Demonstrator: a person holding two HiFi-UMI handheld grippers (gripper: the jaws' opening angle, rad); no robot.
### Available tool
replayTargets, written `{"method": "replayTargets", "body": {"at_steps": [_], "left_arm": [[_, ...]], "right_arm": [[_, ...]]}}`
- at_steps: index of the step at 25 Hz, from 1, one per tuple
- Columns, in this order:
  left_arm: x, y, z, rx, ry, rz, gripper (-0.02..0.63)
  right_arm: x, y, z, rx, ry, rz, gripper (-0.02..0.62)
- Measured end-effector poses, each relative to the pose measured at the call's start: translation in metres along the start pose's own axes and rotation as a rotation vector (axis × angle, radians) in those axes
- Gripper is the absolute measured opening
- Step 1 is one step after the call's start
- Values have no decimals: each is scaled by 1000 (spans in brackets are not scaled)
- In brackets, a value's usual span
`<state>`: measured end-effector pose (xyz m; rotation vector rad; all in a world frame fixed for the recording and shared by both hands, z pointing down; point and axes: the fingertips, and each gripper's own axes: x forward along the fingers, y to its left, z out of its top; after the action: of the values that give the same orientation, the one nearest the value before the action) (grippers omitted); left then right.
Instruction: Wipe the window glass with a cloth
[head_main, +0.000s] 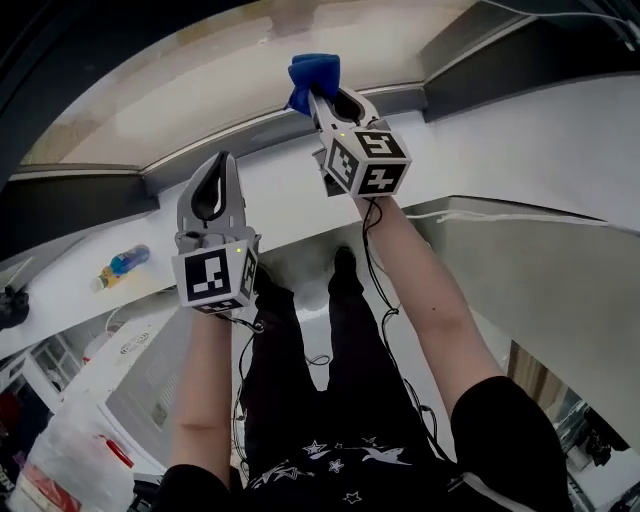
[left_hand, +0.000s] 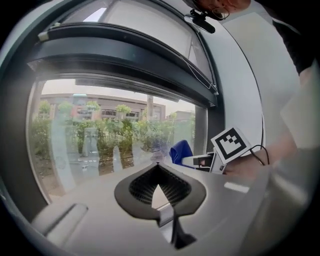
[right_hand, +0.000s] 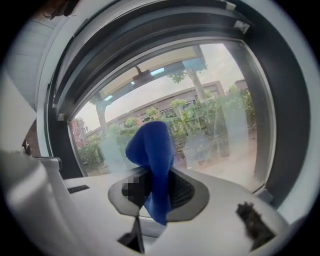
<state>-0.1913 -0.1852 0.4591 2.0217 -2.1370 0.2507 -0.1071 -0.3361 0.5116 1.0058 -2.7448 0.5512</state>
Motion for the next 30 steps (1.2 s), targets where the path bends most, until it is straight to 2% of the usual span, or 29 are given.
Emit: {"method": "replayTargets", "body": {"at_steps": [5,10,16,21,24,30], "left_arm": [[53,-63,6,23,3,-100,6],[96,-122,8,32,9,-157,6],[122,-165,6,34,10,-190,6],[132,-184,4,26,8,-180,5],[132,-185,4,21,3,-162,6],[108,-156,-4,-34,-1,-81,5]], "right_arm": [[-30,-89,13,27,-23,-96,77],[-57,-172,23,40,-40,-178,77],[-77,-236,28,54,-36,-268,77],[-87,-263,31,66,-41,-284,77],[-87,-265,31,61,-36,-279,77],[-73,-210,20,3,13,-169,77]]}}
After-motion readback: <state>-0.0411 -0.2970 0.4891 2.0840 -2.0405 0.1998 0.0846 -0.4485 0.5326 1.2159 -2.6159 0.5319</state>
